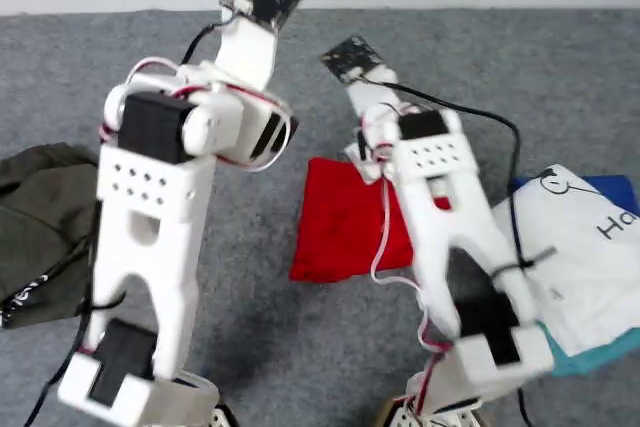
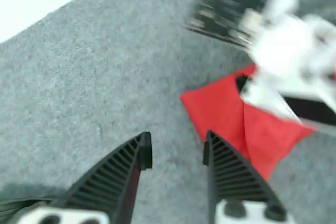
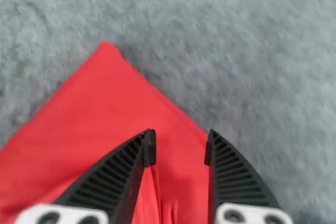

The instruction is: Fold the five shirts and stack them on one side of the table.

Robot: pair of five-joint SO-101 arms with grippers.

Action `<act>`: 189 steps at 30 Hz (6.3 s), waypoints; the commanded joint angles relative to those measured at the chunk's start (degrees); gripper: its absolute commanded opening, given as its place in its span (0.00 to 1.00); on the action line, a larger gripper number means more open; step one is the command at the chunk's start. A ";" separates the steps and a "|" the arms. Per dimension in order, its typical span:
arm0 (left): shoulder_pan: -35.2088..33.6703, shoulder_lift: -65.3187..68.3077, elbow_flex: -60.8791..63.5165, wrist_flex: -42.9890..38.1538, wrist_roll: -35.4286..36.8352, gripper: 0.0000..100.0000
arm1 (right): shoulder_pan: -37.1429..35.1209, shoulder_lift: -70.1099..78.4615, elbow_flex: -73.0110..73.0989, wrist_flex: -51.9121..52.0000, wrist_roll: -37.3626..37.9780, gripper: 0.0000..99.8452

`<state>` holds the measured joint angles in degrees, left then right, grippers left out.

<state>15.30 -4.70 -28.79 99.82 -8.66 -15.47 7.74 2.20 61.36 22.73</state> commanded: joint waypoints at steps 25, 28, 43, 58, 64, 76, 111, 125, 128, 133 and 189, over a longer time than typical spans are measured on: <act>-0.35 -4.57 2.51 0.53 -2.29 0.17 | -0.22 -24.66 34.64 1.80 9.85 0.16; -0.35 -4.57 2.51 0.53 -2.29 0.17 | -0.22 -34.15 40.00 1.89 9.85 0.16; -0.35 -4.48 2.59 0.53 -2.29 0.17 | 4.35 -43.12 37.36 9.98 9.49 0.16; -0.35 -4.48 3.82 0.53 -2.37 0.17 | -8.75 -32.75 44.48 -5.23 6.15 0.16; -0.35 -4.48 5.85 -0.62 -2.37 0.17 | -14.55 -34.95 46.24 -0.57 5.10 0.16; -0.35 -4.48 5.85 -0.62 -2.37 0.17 | -17.01 -34.86 50.90 -2.59 5.27 0.16; -0.35 -4.48 12.35 -3.78 -2.46 0.17 | 16.57 -17.19 35.96 -15.34 14.33 0.16; -0.35 -4.48 12.97 -3.96 -2.46 0.17 | 16.66 -11.82 35.96 -19.74 18.99 0.01; -0.35 -4.48 12.97 -3.96 -2.46 0.17 | 16.48 -15.25 35.96 -19.74 18.99 0.01; -0.35 -4.48 12.97 -3.96 -2.46 0.17 | 16.31 -20.35 33.85 -19.74 18.73 0.01; -0.35 -4.40 13.05 -3.69 -2.46 0.17 | 16.22 9.45 14.77 -13.23 3.87 0.16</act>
<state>15.30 -8.22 -15.60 96.66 -10.42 1.58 15.56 17.32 50.46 27.03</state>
